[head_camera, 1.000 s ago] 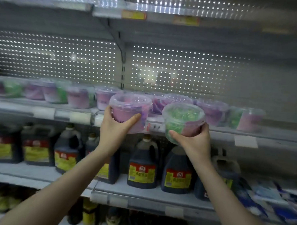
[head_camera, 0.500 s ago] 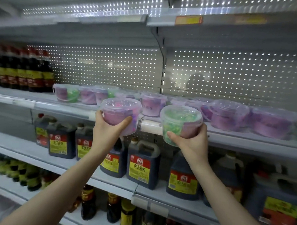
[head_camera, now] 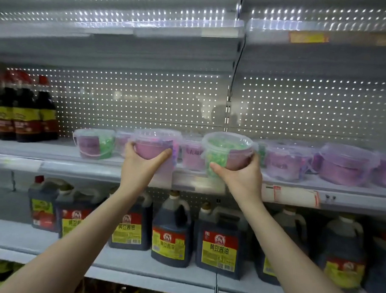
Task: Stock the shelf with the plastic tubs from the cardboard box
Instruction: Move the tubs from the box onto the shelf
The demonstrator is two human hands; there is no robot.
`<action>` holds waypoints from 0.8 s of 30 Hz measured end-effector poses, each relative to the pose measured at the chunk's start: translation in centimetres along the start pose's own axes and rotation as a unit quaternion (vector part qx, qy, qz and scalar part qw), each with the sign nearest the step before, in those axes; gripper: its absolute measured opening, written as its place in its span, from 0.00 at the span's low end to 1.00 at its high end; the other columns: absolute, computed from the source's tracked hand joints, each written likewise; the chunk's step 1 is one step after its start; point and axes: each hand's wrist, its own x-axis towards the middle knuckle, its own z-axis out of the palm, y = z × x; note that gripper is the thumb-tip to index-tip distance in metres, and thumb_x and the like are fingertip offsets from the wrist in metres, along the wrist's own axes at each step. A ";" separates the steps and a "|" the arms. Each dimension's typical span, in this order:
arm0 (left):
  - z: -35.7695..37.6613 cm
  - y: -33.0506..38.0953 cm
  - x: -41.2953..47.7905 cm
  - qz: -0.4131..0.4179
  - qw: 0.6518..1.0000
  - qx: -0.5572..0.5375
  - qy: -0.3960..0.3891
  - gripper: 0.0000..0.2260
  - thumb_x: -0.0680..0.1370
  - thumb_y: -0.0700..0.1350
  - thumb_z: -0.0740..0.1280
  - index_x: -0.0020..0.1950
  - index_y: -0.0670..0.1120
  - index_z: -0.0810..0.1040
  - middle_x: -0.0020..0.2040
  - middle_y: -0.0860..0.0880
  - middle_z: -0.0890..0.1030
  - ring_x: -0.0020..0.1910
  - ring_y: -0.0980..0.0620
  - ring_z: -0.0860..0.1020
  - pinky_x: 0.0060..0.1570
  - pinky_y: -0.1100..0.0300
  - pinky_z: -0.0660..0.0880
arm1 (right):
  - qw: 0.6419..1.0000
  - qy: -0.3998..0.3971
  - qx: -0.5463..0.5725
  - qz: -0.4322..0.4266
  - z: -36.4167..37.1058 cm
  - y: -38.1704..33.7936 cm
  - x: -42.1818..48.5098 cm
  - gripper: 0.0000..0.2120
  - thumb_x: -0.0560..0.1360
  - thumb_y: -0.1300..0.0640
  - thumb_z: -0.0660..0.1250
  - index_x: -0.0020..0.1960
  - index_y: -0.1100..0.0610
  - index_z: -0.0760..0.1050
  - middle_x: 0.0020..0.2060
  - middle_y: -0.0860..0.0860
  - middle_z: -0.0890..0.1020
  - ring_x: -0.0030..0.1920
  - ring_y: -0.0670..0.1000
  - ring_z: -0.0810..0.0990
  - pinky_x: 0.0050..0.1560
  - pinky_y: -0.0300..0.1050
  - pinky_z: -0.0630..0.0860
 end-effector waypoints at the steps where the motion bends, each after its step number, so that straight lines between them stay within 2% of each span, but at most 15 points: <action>1: 0.1 -0.3 0.7 0.002 1.000 0.005 -0.006 0.36 0.63 0.59 0.76 0.64 0.48 0.66 0.54 0.51 0.77 0.51 0.53 0.77 0.47 0.61 0.75 | 1.000 0.007 -0.015 0.010 0.4 0.0 0.4 0.44 0.56 0.44 0.80 0.66 0.51 0.63 0.62 0.47 0.75 0.61 0.50 0.74 0.59 0.45 0.72; 4: 1.1 -1.2 2.4 0.007 0.999 0.013 -0.044 0.36 0.61 0.61 0.77 0.61 0.49 0.67 0.55 0.52 0.77 0.53 0.53 0.77 0.52 0.59 0.74 | 0.999 0.018 -0.048 0.017 1.2 0.4 1.1 0.45 0.55 0.42 0.80 0.65 0.50 0.64 0.63 0.48 0.75 0.63 0.52 0.73 0.61 0.47 0.71; 7: 2.7 -1.7 3.4 -0.004 0.997 0.017 -0.074 0.42 0.55 0.70 0.74 0.60 0.49 0.69 0.55 0.51 0.78 0.54 0.51 0.78 0.55 0.51 0.76 | 0.996 0.017 -0.082 0.014 1.7 0.5 1.9 0.43 0.54 0.40 0.79 0.63 0.51 0.66 0.61 0.48 0.76 0.61 0.52 0.74 0.61 0.51 0.73; 9: 3.5 -1.9 3.8 -0.010 0.997 0.009 -0.074 0.43 0.54 0.71 0.72 0.60 0.48 0.70 0.54 0.51 0.79 0.53 0.51 0.78 0.55 0.50 0.77 | 0.996 0.010 -0.088 0.013 1.9 0.3 2.5 0.42 0.54 0.38 0.78 0.62 0.51 0.67 0.59 0.47 0.77 0.60 0.52 0.75 0.61 0.53 0.74; 11: 3.9 -2.0 4.1 -0.014 0.998 0.005 -0.067 0.41 0.54 0.70 0.72 0.59 0.48 0.71 0.53 0.51 0.79 0.51 0.51 0.79 0.54 0.50 0.77 | 0.996 0.006 -0.093 0.012 1.8 0.4 2.9 0.41 0.54 0.38 0.78 0.62 0.52 0.68 0.57 0.46 0.77 0.58 0.50 0.75 0.59 0.50 0.74; 13: 3.7 -2.3 4.7 -0.020 0.997 0.016 -0.068 0.44 0.53 0.72 0.72 0.60 0.47 0.71 0.54 0.51 0.79 0.52 0.51 0.79 0.55 0.50 0.77 | 0.995 0.002 -0.095 0.010 1.6 0.6 3.2 0.41 0.54 0.38 0.78 0.62 0.51 0.68 0.55 0.45 0.77 0.57 0.49 0.76 0.58 0.47 0.74; 16: 3.1 -2.9 5.5 -0.030 0.997 0.038 -0.065 0.49 0.50 0.74 0.72 0.62 0.46 0.70 0.55 0.50 0.79 0.54 0.50 0.79 0.55 0.49 0.77 | 0.995 0.004 -0.100 0.012 1.7 1.0 3.1 0.45 0.49 0.33 0.75 0.62 0.49 0.68 0.57 0.44 0.77 0.59 0.49 0.75 0.60 0.52 0.75; 20: 3.1 -2.6 5.6 -0.034 0.997 0.042 -0.057 0.46 0.51 0.71 0.72 0.62 0.46 0.70 0.54 0.50 0.79 0.53 0.51 0.78 0.55 0.50 0.77 | 0.995 -0.002 -0.103 0.017 2.0 0.9 3.1 0.48 0.46 0.29 0.73 0.61 0.48 0.69 0.56 0.44 0.78 0.58 0.50 0.76 0.59 0.54 0.76; 24: 3.0 -2.4 4.9 -0.023 0.999 0.027 -0.041 0.42 0.55 0.69 0.75 0.61 0.49 0.70 0.54 0.52 0.79 0.53 0.52 0.78 0.54 0.51 0.77 | 0.996 -0.008 -0.091 0.022 1.6 0.3 2.8 0.49 0.46 0.31 0.74 0.63 0.50 0.69 0.57 0.45 0.78 0.58 0.50 0.76 0.59 0.54 0.75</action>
